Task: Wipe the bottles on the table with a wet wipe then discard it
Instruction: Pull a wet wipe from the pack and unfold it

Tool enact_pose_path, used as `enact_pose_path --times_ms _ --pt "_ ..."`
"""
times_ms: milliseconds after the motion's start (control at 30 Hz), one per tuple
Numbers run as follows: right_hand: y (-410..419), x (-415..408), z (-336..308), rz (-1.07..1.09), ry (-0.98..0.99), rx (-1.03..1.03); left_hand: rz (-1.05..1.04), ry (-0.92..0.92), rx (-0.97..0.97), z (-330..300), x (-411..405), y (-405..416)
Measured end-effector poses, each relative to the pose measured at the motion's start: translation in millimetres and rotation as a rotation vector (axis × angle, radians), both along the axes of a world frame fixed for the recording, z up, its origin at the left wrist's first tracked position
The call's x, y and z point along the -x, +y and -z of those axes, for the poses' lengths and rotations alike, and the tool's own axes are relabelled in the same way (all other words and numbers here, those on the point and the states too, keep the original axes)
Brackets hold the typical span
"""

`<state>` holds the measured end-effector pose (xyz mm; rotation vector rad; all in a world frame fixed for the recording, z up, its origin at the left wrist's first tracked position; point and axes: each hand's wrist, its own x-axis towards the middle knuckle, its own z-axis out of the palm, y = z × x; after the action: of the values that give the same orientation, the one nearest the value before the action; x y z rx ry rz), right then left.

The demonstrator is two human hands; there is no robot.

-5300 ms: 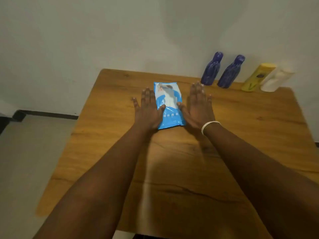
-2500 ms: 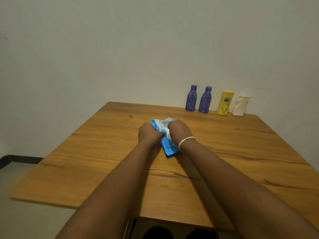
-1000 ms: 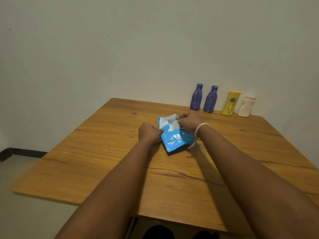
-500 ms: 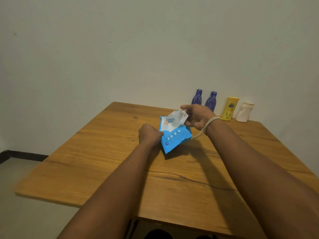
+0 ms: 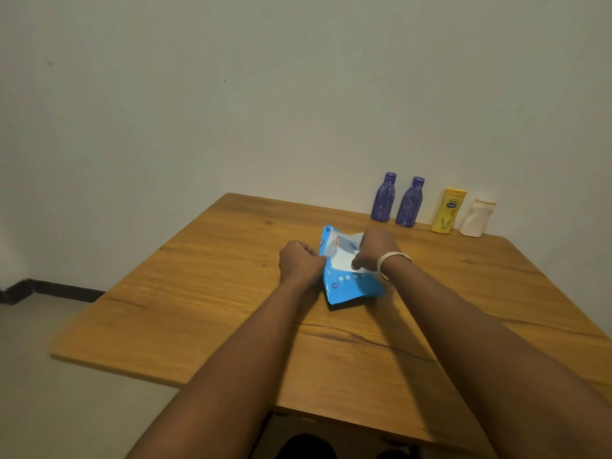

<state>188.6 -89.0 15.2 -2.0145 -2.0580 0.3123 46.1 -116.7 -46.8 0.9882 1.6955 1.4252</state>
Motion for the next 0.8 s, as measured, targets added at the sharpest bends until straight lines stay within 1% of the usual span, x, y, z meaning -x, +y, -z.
enact_pose_path --times_ms 100,200,267,333,400,533,600,667,700,800 --pt "-1.4 2.0 5.0 0.037 -0.057 -0.024 0.030 -0.012 0.006 2.1 -3.5 -0.9" --pt "0.2 2.6 0.4 0.083 0.013 0.033 0.061 -0.033 0.017 3.4 -6.2 -0.8" --pt "3.0 3.2 -7.3 0.101 0.148 0.143 0.061 -0.007 0.014 4.3 -6.7 -1.0" --pt "2.9 4.4 -17.2 0.125 0.348 0.256 0.056 -0.005 -0.004 5.8 -7.3 -1.4" --pt "1.1 3.8 -26.4 0.163 0.559 0.323 0.054 -0.022 -0.013 8.1 -8.1 -0.9" --pt "3.5 -4.9 -36.6 0.212 0.777 0.300 0.062 -0.060 -0.010 9.0 -10.6 0.3" --pt "6.7 -9.2 -39.2 0.226 0.856 0.234 0.054 -0.042 -0.003 6.5 -10.7 0.1" --pt "7.9 -12.9 -40.5 0.207 0.857 0.128 0.029 0.007 -0.008 4.3 -9.3 1.1" --pt "8.7 -15.2 -40.6 0.176 0.785 0.063 0.019 0.021 -0.009 3.6 -8.7 1.3" --pt "8.2 -22.1 -38.6 0.063 0.485 -0.150 0.018 0.017 -0.003 4.5 -9.3 1.4"
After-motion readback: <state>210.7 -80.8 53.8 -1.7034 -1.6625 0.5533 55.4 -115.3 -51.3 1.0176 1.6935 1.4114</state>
